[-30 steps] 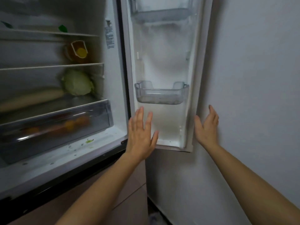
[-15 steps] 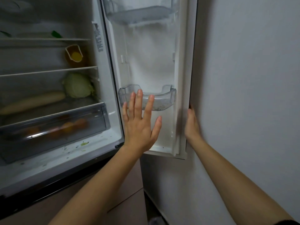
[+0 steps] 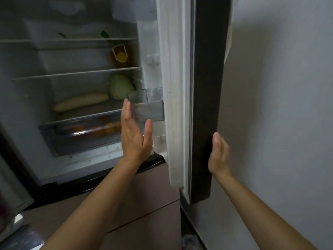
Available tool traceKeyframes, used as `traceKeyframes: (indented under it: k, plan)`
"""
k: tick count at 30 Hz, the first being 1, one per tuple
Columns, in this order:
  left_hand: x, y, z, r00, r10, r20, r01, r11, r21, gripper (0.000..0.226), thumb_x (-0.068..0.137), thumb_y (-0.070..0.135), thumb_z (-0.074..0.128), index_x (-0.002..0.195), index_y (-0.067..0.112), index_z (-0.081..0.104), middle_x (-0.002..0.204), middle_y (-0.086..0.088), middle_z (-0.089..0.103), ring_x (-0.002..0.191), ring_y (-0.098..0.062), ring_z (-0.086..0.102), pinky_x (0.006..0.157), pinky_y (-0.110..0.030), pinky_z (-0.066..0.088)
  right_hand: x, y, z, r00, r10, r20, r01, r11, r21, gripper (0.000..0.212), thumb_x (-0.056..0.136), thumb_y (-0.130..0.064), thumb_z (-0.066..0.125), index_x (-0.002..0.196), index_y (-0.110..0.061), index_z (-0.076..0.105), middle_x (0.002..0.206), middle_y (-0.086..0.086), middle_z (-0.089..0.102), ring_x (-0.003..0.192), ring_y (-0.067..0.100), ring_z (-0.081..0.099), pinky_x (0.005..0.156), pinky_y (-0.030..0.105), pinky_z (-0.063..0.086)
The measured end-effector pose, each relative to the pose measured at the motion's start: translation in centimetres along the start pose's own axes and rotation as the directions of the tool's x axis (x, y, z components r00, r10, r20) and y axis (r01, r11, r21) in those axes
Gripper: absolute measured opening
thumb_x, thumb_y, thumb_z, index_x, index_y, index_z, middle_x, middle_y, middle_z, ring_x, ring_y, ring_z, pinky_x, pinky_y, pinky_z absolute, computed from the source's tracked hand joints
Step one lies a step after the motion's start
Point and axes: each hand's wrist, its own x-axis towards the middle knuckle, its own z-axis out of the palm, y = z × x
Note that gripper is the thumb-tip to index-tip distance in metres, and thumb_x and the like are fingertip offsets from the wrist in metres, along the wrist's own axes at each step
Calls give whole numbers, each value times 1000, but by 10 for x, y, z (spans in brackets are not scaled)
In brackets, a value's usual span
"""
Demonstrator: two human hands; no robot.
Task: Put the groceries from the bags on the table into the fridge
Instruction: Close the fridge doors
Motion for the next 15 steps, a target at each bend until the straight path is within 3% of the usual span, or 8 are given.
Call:
traceKeyframes:
  k: [2,3,5,7,8,11,13,15]
  plan:
    - [-1,-8,-22,996,-87,-9,87,996,18,71,100,49,32,156,9,11,163,-11,14,149,-22,22,117,-48,31,-22,3,26,997,-35,72,34,999,17,38,101,-54,37,99,-25,63,94,-22,61,92,0,58,83,27,48]
    - [-1,-10,-33,993,-115,-24,116,993,26,69,100,48,31,156,9,15,163,-9,12,149,-19,21,119,-40,29,-32,4,39,991,-51,120,51,999,10,46,100,-56,36,119,-23,62,111,-13,60,108,2,57,94,24,46]
    - [-1,-12,-52,983,-175,-52,176,984,20,66,100,49,28,155,14,23,163,-4,12,147,-13,23,114,-20,26,-47,3,61,967,-95,236,103,994,-20,60,98,-62,33,142,-24,47,130,1,51,122,-4,49,101,11,38]
    - [0,-16,-68,974,-217,-61,218,976,7,64,99,51,25,152,17,32,162,-2,17,145,-7,23,110,-6,21,-58,4,81,929,-130,346,159,986,-55,65,96,-69,28,151,-33,34,145,3,39,131,-4,42,105,11,36]
    - [1,-19,-75,973,-223,-62,223,975,-6,63,99,51,24,151,17,35,160,-2,22,145,-5,23,113,-8,20,-61,6,92,908,-135,397,181,980,-81,63,96,-70,26,152,-42,27,152,0,32,136,0,39,109,18,36]
    - [1,-26,-90,973,-230,-33,226,970,-90,59,101,50,25,149,18,38,154,0,38,143,-7,31,120,-36,28,-64,17,120,821,-130,556,287,936,-204,60,95,-68,25,152,-57,7,164,-11,7,147,0,16,114,31,26]
    - [-1,-34,-94,971,-239,4,238,968,-79,57,101,50,27,151,22,34,156,3,37,144,-5,30,120,-39,28,-63,27,136,758,-150,634,397,878,-267,63,98,-62,28,155,-51,5,167,-10,-4,147,-7,-4,116,29,13]
    - [0,-51,-95,959,-275,74,277,961,-22,57,101,50,31,154,31,24,160,8,29,146,-4,26,120,-41,28,-59,38,152,688,-143,712,514,787,-339,67,101,-52,37,158,-41,5,167,-8,-15,150,2,-15,120,33,8]
